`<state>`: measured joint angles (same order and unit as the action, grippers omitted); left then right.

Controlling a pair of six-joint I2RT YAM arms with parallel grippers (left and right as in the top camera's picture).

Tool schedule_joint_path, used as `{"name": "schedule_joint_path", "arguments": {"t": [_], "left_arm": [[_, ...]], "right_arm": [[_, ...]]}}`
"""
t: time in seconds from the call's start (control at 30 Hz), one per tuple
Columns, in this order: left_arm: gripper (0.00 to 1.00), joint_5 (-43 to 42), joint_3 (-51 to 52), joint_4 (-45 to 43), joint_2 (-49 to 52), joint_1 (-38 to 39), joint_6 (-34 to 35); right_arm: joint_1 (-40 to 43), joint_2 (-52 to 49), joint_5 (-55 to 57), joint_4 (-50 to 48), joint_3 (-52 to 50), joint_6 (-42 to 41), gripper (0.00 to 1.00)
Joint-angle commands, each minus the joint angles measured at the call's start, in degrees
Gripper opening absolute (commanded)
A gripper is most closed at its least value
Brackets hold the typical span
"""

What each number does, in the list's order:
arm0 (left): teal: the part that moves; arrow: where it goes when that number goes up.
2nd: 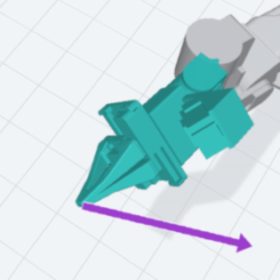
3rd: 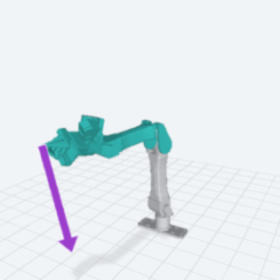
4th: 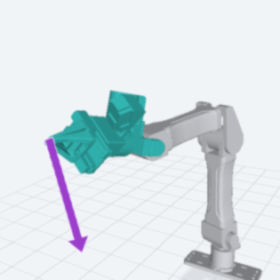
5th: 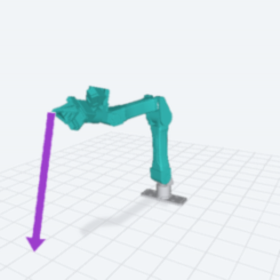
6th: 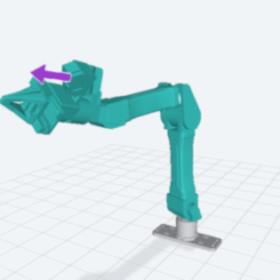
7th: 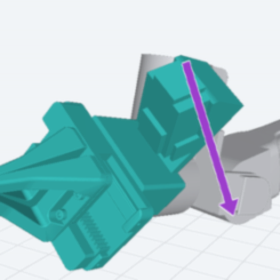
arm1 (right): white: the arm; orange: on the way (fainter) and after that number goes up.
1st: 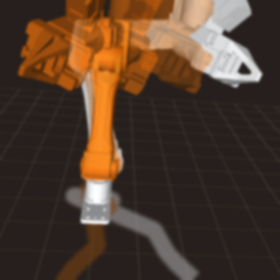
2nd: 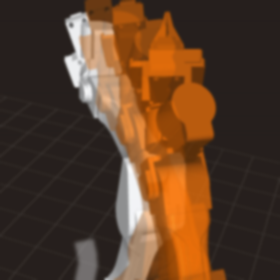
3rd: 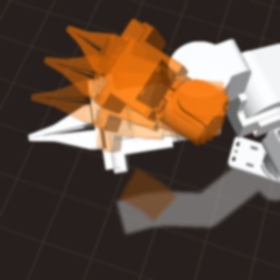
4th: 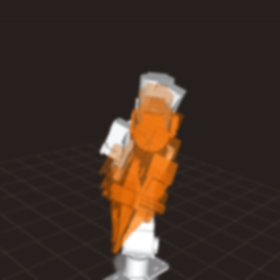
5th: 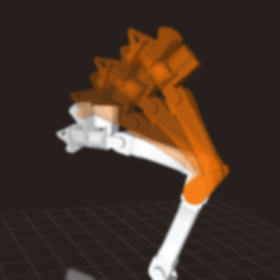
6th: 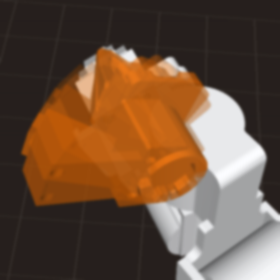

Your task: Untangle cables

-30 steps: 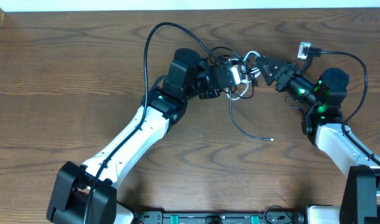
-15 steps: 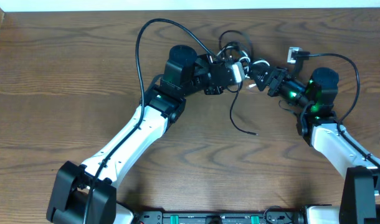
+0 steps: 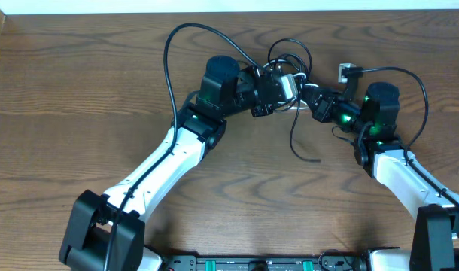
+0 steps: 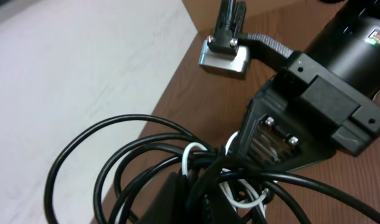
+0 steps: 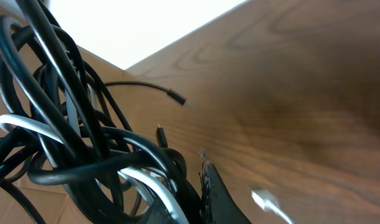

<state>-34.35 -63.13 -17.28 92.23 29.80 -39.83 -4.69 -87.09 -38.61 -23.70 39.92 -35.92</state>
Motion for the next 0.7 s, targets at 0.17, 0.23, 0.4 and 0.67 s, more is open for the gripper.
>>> {"name": "schedule_joint_path", "arguments": {"t": [0.17,0.23,0.4,0.67], "left_arm": [[0.07,8.3,-1.3,-2.6,-1.7,0.0,1.4],[0.08,9.9,-1.3,-2.8,-1.7,0.0,1.4],[0.08,14.7,-1.3,-3.0,-1.7,0.0,1.4],[0.08,20.0,-1.3,-2.5,-1.7,0.0,1.4]], "right_arm": [[5.0,-0.7,9.1,6.0,-0.2,0.9,0.01],[5.9,-0.7,9.1,6.4,-0.2,0.9,0.01],[6.3,-0.7,8.0,6.4,-0.2,0.9,0.01],[6.3,-0.7,7.8,6.1,-0.2,0.9,0.01]]}}
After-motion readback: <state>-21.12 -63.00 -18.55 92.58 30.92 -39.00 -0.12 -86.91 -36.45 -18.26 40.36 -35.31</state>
